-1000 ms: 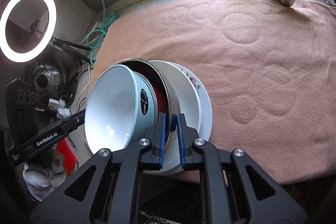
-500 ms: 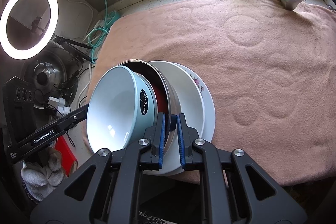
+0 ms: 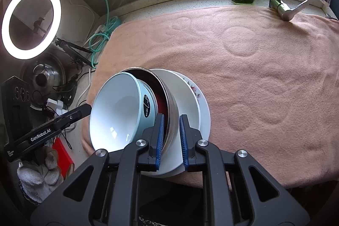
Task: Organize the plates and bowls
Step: 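Open the right tool to release the nested bowls and withdraw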
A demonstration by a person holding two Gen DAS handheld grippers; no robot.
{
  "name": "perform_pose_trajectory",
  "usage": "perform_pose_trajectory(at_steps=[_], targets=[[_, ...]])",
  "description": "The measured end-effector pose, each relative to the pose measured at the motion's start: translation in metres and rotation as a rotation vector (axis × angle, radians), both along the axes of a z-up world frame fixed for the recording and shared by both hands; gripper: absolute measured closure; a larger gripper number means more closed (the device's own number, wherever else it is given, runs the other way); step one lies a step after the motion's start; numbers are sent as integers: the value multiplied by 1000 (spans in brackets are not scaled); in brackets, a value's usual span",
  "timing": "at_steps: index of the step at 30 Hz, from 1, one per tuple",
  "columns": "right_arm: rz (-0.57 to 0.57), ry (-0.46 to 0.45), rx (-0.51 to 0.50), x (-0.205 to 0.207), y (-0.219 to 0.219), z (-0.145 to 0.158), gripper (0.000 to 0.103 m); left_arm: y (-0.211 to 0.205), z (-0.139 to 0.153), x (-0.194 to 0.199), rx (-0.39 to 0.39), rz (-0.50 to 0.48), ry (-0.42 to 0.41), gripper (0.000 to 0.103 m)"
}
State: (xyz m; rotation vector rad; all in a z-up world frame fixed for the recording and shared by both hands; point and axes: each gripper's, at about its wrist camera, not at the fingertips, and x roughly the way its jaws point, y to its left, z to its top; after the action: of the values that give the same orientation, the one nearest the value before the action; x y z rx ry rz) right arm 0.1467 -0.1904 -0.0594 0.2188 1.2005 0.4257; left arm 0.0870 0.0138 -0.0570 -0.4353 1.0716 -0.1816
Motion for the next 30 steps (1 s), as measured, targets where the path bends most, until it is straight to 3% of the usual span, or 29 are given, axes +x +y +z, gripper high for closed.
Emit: perform_pose_trajectory(at_steps=[3, 7, 9, 13, 16, 26, 30], targets=[[1, -20, -3, -3, -3, 6, 73, 2, 3, -2, 8, 3, -8, 90], [5, -57, -27, -10, -4, 15, 70, 2, 7, -7, 21, 5, -16, 90], [7, -73, -38, -13, -5, 18, 58, 1, 8, -10, 27, 1, -17, 90], [6, -102, -51, -20, -8, 24, 53, -2, 9, -19, 47, -2, -22, 79], [4, -115, -49, -24, -11, 26, 38, -5, 11, -25, 65, -2, -26, 78], [0, -184, -96, -43, -20, 32, 20, -20, 27, -46, 169, 3, -81, 32], [0, -211, -110, -50, -22, 38, 13, -29, 36, -53, 219, 11, -105, 29]])
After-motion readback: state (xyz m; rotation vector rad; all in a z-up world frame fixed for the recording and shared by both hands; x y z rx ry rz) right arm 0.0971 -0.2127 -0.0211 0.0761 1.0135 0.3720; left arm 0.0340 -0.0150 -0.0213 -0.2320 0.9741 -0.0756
